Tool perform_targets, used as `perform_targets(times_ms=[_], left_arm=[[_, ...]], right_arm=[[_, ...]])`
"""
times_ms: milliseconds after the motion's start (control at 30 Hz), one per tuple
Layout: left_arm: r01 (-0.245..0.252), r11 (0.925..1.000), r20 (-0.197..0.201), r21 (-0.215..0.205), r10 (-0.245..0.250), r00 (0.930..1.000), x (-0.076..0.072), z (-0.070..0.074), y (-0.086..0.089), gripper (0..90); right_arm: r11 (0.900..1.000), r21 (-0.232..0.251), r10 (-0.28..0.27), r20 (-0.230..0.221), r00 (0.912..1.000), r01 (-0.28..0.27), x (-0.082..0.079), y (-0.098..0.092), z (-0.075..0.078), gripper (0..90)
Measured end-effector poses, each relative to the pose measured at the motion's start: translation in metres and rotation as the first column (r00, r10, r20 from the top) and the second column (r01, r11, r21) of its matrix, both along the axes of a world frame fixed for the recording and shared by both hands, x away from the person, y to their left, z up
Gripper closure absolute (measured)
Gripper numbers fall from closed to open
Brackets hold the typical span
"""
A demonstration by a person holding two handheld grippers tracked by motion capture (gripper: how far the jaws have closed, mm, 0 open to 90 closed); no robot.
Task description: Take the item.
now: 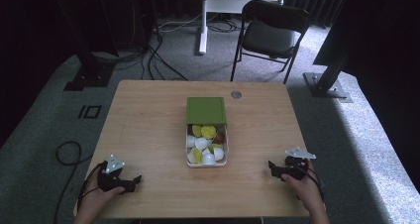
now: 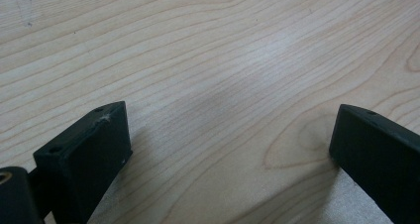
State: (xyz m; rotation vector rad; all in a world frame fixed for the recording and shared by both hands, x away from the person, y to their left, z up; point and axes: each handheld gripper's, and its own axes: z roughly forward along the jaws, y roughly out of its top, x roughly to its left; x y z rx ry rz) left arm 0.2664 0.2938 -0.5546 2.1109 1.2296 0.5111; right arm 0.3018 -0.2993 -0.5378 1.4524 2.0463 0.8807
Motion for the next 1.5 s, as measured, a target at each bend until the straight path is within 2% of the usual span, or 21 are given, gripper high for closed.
perform_targets(times_ms=[233,400,567,767,1000,1067,1167,1400,1500], left_arm=[[0.0,1.0,0.0,0.0,0.0,1.0,0.0,0.0,0.0,3.4],[0.0,1.0,0.0,0.0,0.0,1.0,0.0,0.0,0.0,3.4],[0.0,1.0,0.0,0.0,0.0,1.0,0.0,0.0,0.0,3.4],[0.0,1.0,0.0,0.0,0.0,1.0,0.0,0.0,0.0,3.4],[0.0,1.0,0.0,0.0,0.0,1.0,0.0,0.0,0.0,3.4],[0.0,1.0,0.0,0.0,0.0,1.0,0.0,0.0,0.0,3.4],[0.001,1.0,0.0,0.002,-0.001,1.0,0.0,0.0,0.0,3.4],[0.0,1.0,0.002,0.001,0.0,1.0,0.0,0.0,0.0,3.4],[0.0,1.0,0.002,0.001,0.0,1.0,0.0,0.0,0.0,3.4]], right_arm=[[0.999,-0.015,0.048,0.077,0.9959,-0.047,0.01,0.012,0.039,11.4],[0.995,-0.002,0.103,0.126,0.9867,-0.103,0.016,0.028,0.061,11.4],[0.987,-0.016,0.159,0.15,0.9757,-0.159,0.023,0.047,0.075,11.4],[0.975,-0.017,0.223,0.171,0.9597,-0.223,0.027,0.068,0.085,11.4],[0.952,-0.004,0.302,0.196,0.933,-0.307,0.027,0.093,0.098,11.5],[0.945,0.002,0.319,0.191,0.9282,-0.326,0.026,0.1,0.1,11.5],[0.93,0.011,0.358,0.191,0.9141,-0.366,0.026,0.111,0.102,11.5],[0.897,-0.017,0.437,0.189,0.8793,-0.442,0.026,0.136,0.107,11.5],[0.884,-0.023,0.463,0.182,0.8676,-0.467,0.026,0.146,0.105,11.5]])
